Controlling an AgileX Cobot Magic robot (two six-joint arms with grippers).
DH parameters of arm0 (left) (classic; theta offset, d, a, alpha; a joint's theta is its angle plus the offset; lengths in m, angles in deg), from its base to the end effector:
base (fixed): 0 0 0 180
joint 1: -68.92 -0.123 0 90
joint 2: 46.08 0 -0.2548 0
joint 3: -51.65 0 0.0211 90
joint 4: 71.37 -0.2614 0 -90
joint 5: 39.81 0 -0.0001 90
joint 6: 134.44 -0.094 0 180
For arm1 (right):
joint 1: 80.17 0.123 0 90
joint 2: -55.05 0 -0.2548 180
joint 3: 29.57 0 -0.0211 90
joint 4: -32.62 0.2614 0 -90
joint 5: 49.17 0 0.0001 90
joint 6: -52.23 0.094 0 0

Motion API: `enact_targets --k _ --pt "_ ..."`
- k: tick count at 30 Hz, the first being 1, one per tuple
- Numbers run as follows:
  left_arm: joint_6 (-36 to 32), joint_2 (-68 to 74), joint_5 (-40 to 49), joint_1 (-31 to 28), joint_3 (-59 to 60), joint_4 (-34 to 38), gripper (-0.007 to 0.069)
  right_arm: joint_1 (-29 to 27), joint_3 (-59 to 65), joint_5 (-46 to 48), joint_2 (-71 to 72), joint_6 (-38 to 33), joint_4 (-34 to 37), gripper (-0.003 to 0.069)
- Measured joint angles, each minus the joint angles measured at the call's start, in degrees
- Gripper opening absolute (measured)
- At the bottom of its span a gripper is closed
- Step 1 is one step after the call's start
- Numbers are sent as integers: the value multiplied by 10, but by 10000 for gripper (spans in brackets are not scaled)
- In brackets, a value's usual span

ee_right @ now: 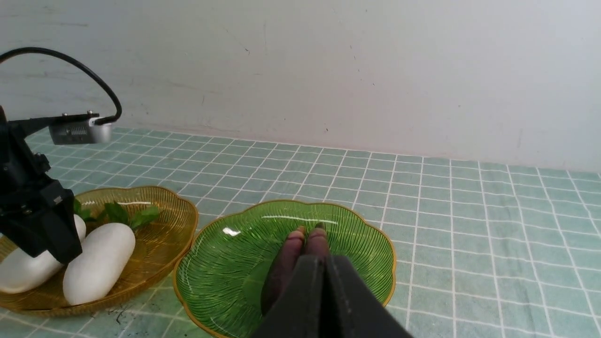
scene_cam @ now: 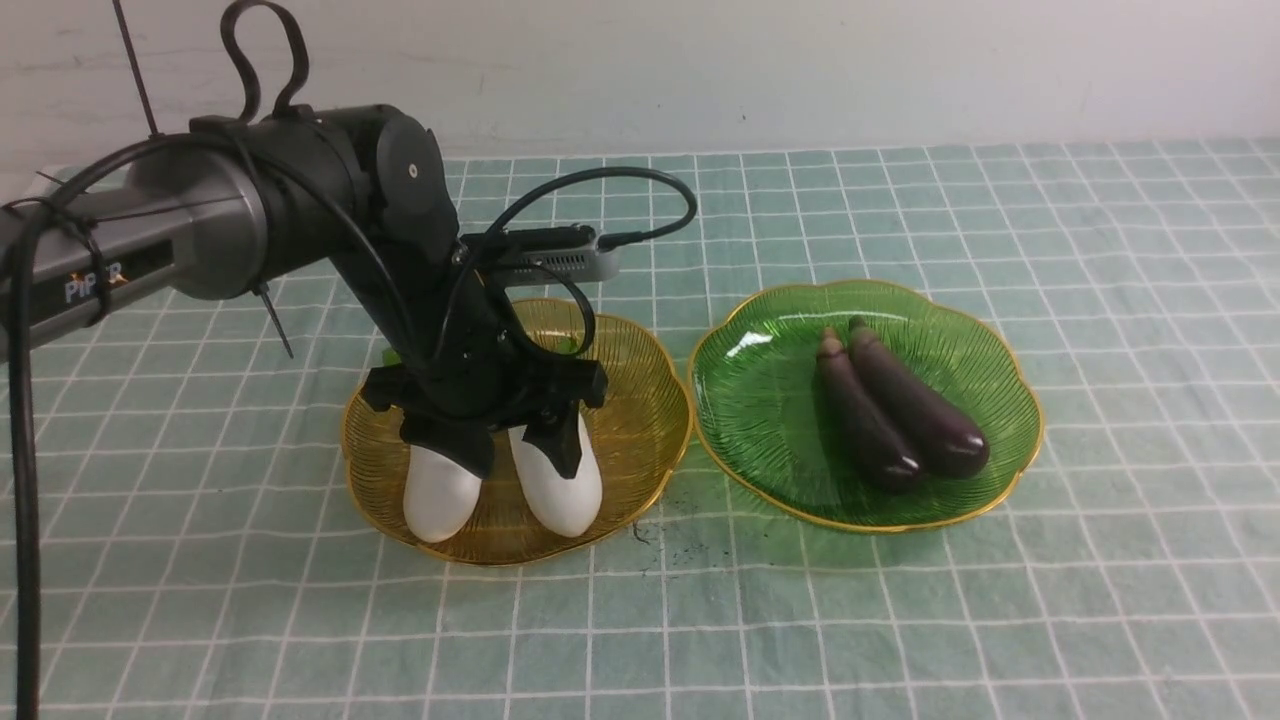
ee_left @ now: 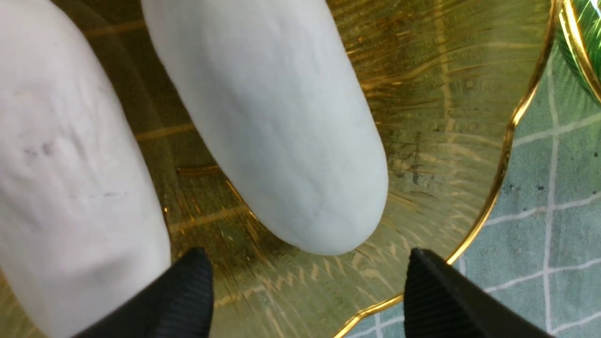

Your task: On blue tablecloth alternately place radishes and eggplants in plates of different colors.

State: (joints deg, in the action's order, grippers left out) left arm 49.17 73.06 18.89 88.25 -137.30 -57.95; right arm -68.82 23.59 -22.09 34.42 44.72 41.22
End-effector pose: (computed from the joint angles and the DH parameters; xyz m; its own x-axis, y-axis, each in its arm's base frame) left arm 0.3670 -0.1485 0.1849 -0.9748 0.1495 -0.1653 0.1854 0.9557 -0.2287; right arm 0.0956 0.0257 0.2886 -0.1812 -0.0336 -0.9829 -0.2614 0.9651 0.0153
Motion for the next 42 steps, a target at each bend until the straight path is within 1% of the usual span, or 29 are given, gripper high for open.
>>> enact_targets --k 2,4,7,17,23,26,28,29,30,32,33,35,37,38,40,41,42 --pt "0 0 0 0 0 0 489 5 0 0 -1 0 0 -15" --pt "0 0 0 0 0 0 489 40 0 0 -1 0 -1 -15" --pt "0 0 0 0 0 0 489 58 0 0 -1 0 -1 -15" --pt "-1 0 10 0 0 1 489 63 0 0 -1 0 -1 -15" --pt "-2 0 20 0 0 1 489 61 30 -5 27 0 -1 -15" --pt "-2 0 22 0 0 1 489 38 63 -5 59 7 -1 -15" --pt "-2 0 22 0 0 1 489 -7 94 -5 82 9 -1 -15" --pt "-2 0 22 0 0 1 489 -16 104 -5 88 9 -1 -15" --pt "-2 0 22 0 0 1 489 -51 129 -5 101 9 -1 -15" --pt "-2 0 22 0 0 1 485 -75 146 -4 110 9 -1 -15" --pt "-2 0 22 0 0 1 483 -75 148 -4 111 9 -1 -15" --pt "-2 0 22 0 0 1 454 -94 168 -4 119 9 -1 -15" --pt "-2 0 23 0 0 2 374 -112 195 -4 123 9 -4 -15" --pt "-2 0 23 0 0 2 356 -113 199 -3 123 9 -5 -15" --pt "-7 -1 30 0 0 2 234 -117 221 -2 123 9 -5 -15" --pt "-8 -1 31 0 0 2 223 -117 223 -2 123 9 -5 -15" --pt "-19 -4 42 0 0 2 132 -117 235 -2 123 9 -5 -15"
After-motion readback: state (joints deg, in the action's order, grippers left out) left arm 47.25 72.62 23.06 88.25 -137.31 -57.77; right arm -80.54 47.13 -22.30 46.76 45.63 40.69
